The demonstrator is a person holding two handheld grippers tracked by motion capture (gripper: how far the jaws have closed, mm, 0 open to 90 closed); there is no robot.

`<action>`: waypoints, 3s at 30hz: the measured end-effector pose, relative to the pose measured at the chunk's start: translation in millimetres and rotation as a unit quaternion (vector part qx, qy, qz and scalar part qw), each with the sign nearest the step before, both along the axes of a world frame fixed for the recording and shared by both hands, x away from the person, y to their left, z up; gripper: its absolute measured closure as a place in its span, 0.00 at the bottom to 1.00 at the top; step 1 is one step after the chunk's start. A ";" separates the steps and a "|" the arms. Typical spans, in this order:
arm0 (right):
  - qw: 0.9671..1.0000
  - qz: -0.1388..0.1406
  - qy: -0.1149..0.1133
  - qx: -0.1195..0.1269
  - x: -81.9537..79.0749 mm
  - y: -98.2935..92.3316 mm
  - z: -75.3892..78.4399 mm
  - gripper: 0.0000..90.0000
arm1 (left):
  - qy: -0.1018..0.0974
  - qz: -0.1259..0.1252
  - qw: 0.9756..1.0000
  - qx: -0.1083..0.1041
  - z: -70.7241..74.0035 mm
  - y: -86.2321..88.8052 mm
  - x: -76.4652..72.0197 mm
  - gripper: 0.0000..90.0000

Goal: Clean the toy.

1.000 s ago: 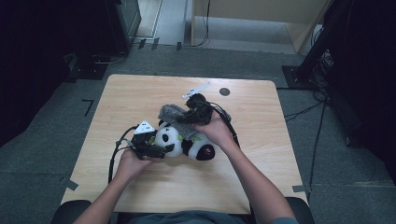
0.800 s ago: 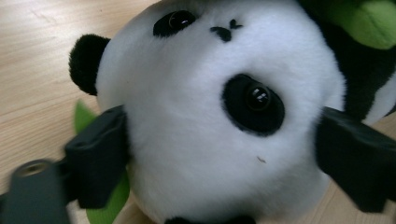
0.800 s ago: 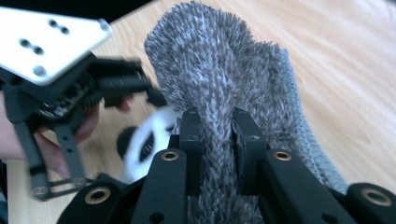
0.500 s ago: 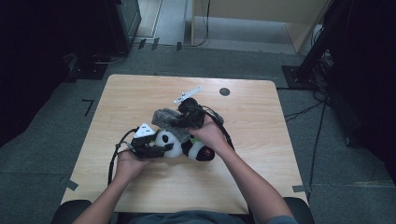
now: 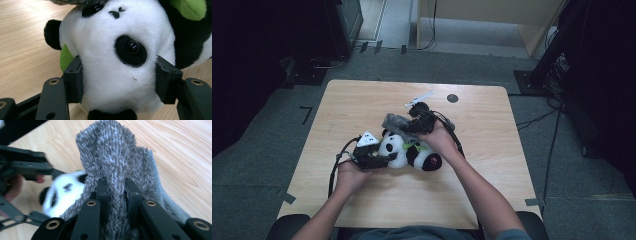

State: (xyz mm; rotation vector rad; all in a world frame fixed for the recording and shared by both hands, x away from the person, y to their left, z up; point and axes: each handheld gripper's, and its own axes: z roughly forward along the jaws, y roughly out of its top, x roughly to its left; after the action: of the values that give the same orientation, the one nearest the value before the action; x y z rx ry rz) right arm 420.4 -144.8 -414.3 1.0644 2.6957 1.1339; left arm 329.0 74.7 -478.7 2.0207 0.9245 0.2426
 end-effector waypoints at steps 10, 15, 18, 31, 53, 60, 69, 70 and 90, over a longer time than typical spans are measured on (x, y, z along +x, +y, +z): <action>1.000 -0.019 0.017 -0.019 9.1 -9.4 -1.9 0.87 | -0.005 0.000 1.000 -0.005 -1.1 1.3 -0.9 0.41; 1.000 -0.021 0.006 -0.020 6.9 -13.2 -1.1 0.87 | -0.005 -0.003 1.000 -0.006 -0.8 1.4 -1.7 0.41; 1.000 -0.023 -0.008 -0.020 4.2 -16.8 -0.7 0.87 | -0.005 -0.006 1.000 -0.008 -1.0 0.7 -2.0 0.41; 0.995 -0.068 -0.065 0.019 1.1 -38.0 34.8 0.88 | -0.005 -0.005 1.000 -0.004 -1.3 0.5 -3.8 0.40; 0.998 0.048 -0.039 -0.016 -27.6 43.8 10.7 0.88 | -0.006 0.001 1.000 0.005 -0.7 -0.9 -5.6 0.39; 0.999 0.039 -0.035 -0.001 -19.6 31.1 1.8 0.88 | -0.004 0.004 1.000 0.001 -0.8 -1.5 -5.2 0.39; 0.999 -0.001 -0.035 -0.021 -7.9 12.7 -1.5 0.89 | 0.001 0.006 1.000 -0.004 -0.7 -1.0 -4.8 0.39; 0.999 -0.011 -0.035 -0.027 -5.6 8.8 -2.2 0.89 | 0.002 0.007 1.000 -0.005 -0.7 -1.1 -4.7 0.39; 0.996 -0.070 -0.043 -0.042 8.4 -28.1 4.2 0.89 | 0.007 0.005 1.000 -0.014 -0.5 -1.3 -3.2 0.39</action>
State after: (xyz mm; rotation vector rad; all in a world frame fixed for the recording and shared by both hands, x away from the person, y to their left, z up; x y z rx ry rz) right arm 428.8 -172.9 -410.1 1.1437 2.5336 1.0096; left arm 325.7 73.4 -479.2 1.9955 0.9422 0.2194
